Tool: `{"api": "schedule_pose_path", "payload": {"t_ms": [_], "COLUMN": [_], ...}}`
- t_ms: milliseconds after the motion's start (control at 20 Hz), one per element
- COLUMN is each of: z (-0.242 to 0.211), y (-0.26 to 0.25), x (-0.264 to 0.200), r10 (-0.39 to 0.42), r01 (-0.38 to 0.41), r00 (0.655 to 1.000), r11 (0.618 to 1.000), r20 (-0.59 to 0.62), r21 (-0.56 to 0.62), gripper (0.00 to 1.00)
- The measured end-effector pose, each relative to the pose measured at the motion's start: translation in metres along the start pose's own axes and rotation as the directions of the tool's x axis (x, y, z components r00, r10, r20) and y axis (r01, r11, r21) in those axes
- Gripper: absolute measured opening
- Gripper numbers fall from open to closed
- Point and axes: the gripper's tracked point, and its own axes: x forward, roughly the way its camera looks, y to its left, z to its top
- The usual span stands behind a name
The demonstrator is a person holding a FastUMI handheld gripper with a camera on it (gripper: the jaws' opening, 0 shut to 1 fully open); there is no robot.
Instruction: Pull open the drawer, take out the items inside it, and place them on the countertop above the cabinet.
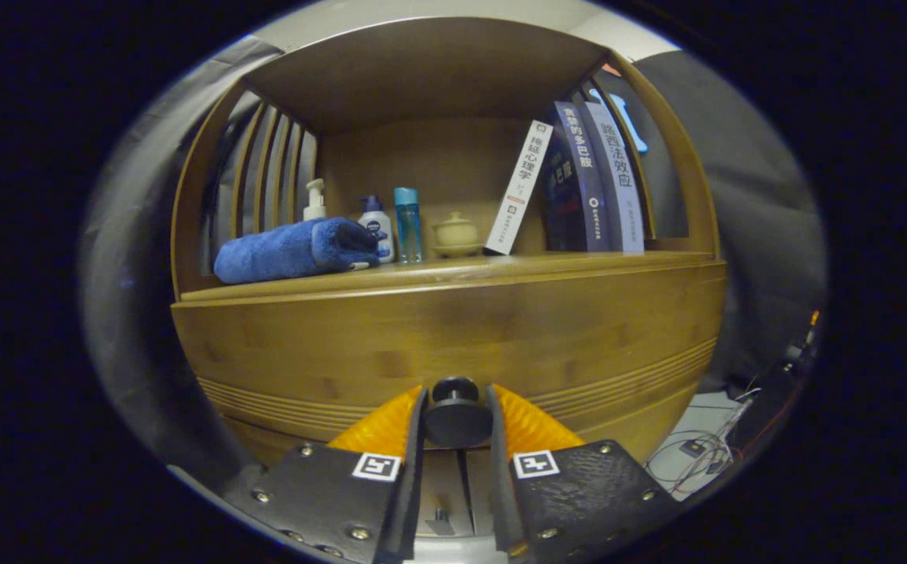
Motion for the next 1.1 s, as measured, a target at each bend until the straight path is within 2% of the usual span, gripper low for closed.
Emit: {"api": "schedule_pose_path", "payload": {"t_ms": [100,150,250,800,900,1100], "z": [-0.001,0.000,-0.001,-0.022,-0.026,-0.036], "y": [0.002,0.003,-0.003,-0.016,-0.017,-0.013], "x": [-0.006,-0.010,-0.024,-0.138,-0.161,-0.199], "r10": [0.049,0.072,0.064,0.065,0.075,0.090], "r01": [-0.049,-0.073,-0.064,-0.067,-0.076,-0.095], "r00": [0.999,0.997,0.998,0.997,0.996,0.993], "r11": [0.999,0.997,0.998,0.997,0.997,0.994], "r20": [0.012,0.016,0.010,-0.038,-0.054,-0.082], "r21": [0.011,0.036,-0.008,-0.044,-0.024,-0.055], "gripper": [0.32,0.32,0.25,0.25,0.25,0.25]}}
